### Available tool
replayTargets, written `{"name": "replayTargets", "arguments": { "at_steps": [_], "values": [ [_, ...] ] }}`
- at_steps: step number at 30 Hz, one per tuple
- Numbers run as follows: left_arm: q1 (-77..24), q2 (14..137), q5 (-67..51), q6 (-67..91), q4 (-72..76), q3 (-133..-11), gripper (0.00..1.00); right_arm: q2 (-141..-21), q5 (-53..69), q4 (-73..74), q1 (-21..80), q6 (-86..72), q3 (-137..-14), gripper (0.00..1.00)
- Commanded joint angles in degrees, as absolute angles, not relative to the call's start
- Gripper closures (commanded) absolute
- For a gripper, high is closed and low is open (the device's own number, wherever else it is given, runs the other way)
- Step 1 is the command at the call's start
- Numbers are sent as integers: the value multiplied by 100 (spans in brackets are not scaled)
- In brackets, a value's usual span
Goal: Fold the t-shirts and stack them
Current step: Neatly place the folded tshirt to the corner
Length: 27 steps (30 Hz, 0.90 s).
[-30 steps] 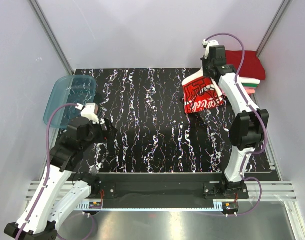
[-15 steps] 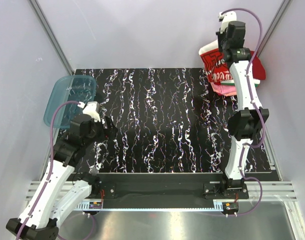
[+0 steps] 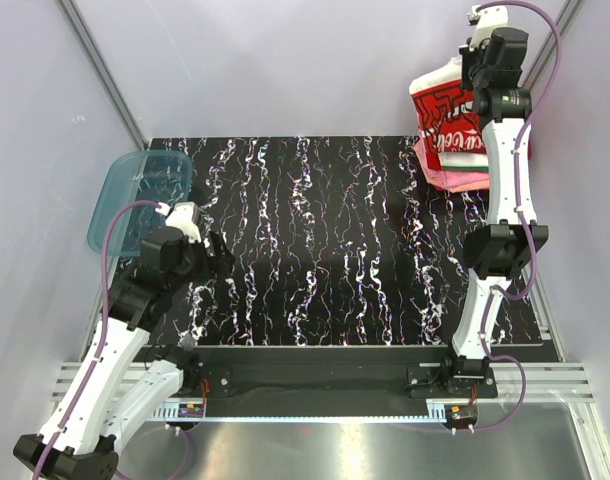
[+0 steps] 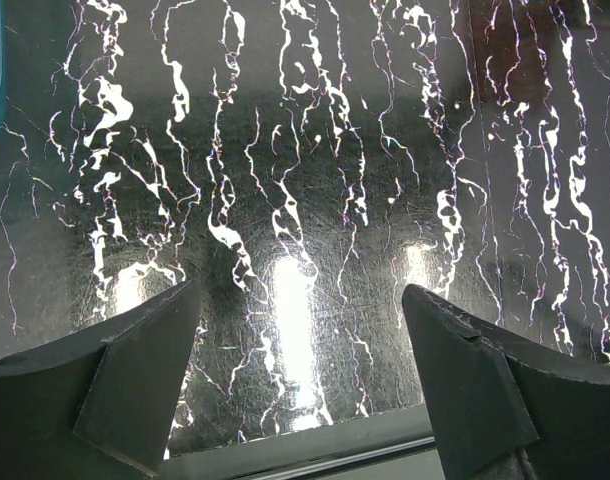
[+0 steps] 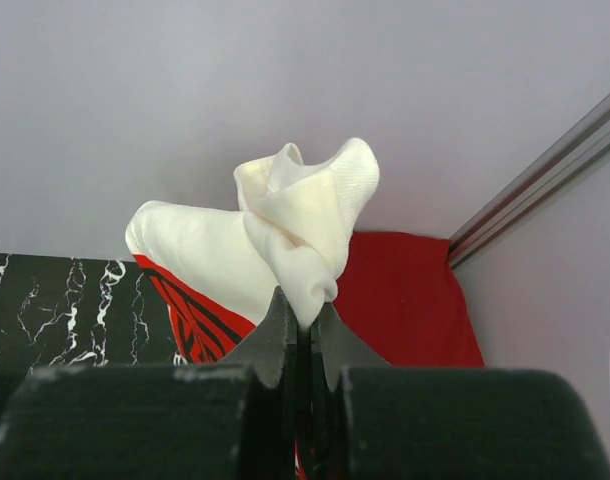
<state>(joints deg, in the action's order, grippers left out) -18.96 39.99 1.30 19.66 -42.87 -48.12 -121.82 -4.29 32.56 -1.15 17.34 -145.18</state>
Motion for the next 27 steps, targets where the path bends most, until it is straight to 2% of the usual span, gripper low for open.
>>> {"name": "replayTargets", "arguments": {
  "at_steps": [1, 16, 27],
  "values": [
    [-1863, 4017, 35, 1881, -3999, -4773, 12, -12076, -88, 2883, -316, 1635, -14880, 100],
    [-1863, 4148, 35, 1907, -4017, -4772, 12, -12884, 404, 2716, -835, 1327, -15600, 100],
    [-1854, 4201, 141, 1925, -4052, -4790, 12, -14264, 220, 1250, -1458, 1028, -15776, 100]
  ]
}}
